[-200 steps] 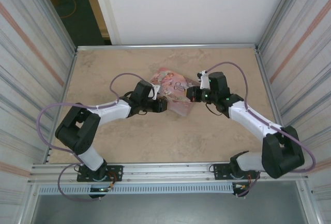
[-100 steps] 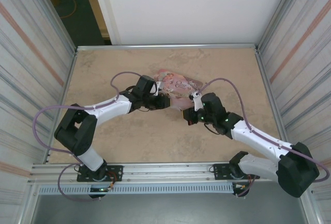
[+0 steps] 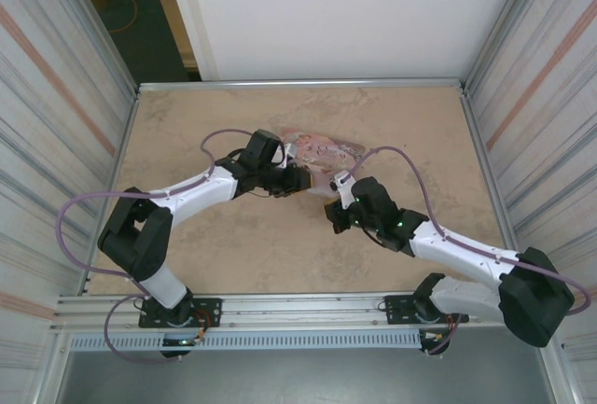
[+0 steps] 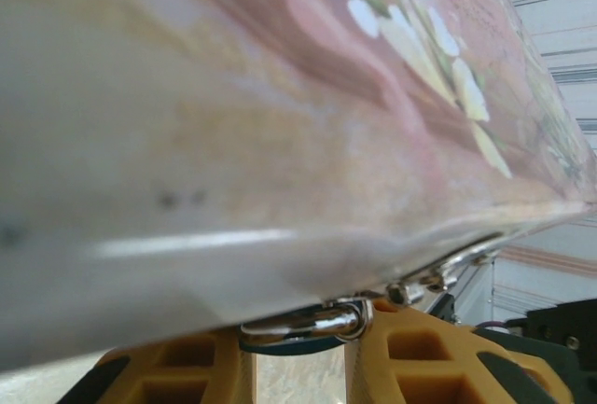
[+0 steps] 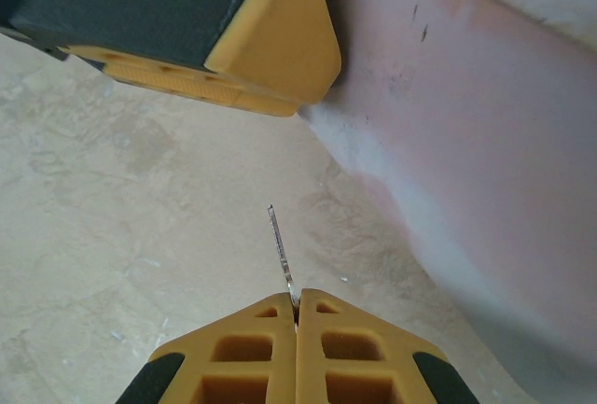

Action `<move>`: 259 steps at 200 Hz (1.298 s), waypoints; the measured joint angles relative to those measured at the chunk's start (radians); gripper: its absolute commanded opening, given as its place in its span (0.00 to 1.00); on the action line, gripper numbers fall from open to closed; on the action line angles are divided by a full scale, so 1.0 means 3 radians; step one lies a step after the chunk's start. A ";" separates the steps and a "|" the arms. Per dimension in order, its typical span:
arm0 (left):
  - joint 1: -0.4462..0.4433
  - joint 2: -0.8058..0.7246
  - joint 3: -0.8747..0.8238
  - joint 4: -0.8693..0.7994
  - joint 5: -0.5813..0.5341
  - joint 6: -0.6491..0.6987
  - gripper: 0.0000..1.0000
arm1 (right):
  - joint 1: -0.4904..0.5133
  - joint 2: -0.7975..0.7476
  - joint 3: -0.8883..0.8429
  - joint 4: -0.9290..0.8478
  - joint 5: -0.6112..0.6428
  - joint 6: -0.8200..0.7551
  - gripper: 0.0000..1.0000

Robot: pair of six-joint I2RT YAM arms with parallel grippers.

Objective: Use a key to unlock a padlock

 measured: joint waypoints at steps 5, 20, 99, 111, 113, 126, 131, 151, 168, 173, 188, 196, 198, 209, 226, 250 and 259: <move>0.0000 0.0000 0.0008 -0.0005 0.0014 -0.0010 0.08 | 0.0003 0.0024 0.0000 0.0014 0.0008 -0.0024 0.00; 0.0000 0.0000 0.0027 -0.0025 0.0043 -0.0038 0.08 | 0.0009 0.0098 0.0000 0.0052 0.0024 -0.0080 0.00; 0.0000 0.0000 0.0060 -0.0076 0.0085 -0.0056 0.08 | 0.0009 0.0253 0.0000 0.0314 0.0126 -0.0216 0.00; 0.0000 0.0000 0.0065 -0.0085 0.0088 -0.0057 0.08 | 0.0009 0.0266 0.0000 0.0342 0.0137 -0.0228 0.00; 0.0000 0.0000 0.0066 -0.0086 0.0088 -0.0057 0.08 | 0.0009 0.0267 0.0000 0.0348 0.0139 -0.0230 0.00; 0.0000 0.0000 0.0067 -0.0088 0.0092 -0.0057 0.08 | 0.0009 0.0285 0.0001 0.0387 0.0151 -0.0235 0.00; 0.0000 0.0000 0.0067 -0.0086 0.0093 -0.0057 0.08 | 0.0009 0.0291 0.0001 0.0392 0.0155 -0.0235 0.00; 0.0000 0.0000 0.0067 -0.0088 0.0093 -0.0057 0.08 | 0.0009 0.0310 0.0001 0.0423 0.0189 -0.0235 0.00; 0.0000 0.0000 0.0067 -0.0086 0.0094 -0.0057 0.08 | 0.0009 0.0338 0.0001 0.0472 0.0210 -0.0235 0.00; 0.0000 0.0000 0.0067 -0.0086 0.0094 -0.0057 0.08 | 0.0009 0.0347 0.0001 0.0486 0.0211 -0.0235 0.00; 0.0000 0.0000 0.0067 -0.0086 0.0094 -0.0057 0.08 | 0.0009 0.0376 0.0001 0.0528 0.0212 -0.0235 0.00; 0.0000 0.0000 0.0067 -0.0086 0.0094 -0.0057 0.08 | 0.0009 0.0389 0.0001 0.0551 0.0214 -0.0235 0.00; 0.0000 0.0000 0.0067 -0.0086 0.0094 -0.0057 0.08 | 0.0009 0.0392 0.0001 0.0556 0.0214 -0.0235 0.00; 0.0000 0.0000 0.0067 -0.0085 0.0094 -0.0057 0.08 | 0.0009 0.0404 0.0001 0.0582 0.0214 -0.0234 0.00; 0.0000 0.0000 0.0067 -0.0085 0.0095 -0.0058 0.08 | 0.0009 0.0417 0.0001 0.0615 0.0215 -0.0234 0.00; 0.0000 0.0000 0.0067 -0.0084 0.0095 -0.0058 0.08 | 0.0009 0.0441 0.0001 0.0679 0.0223 -0.0234 0.00; 0.0000 0.0000 0.0067 -0.0084 0.0095 -0.0058 0.08 | 0.0009 0.0445 0.0001 0.0692 0.0224 -0.0234 0.00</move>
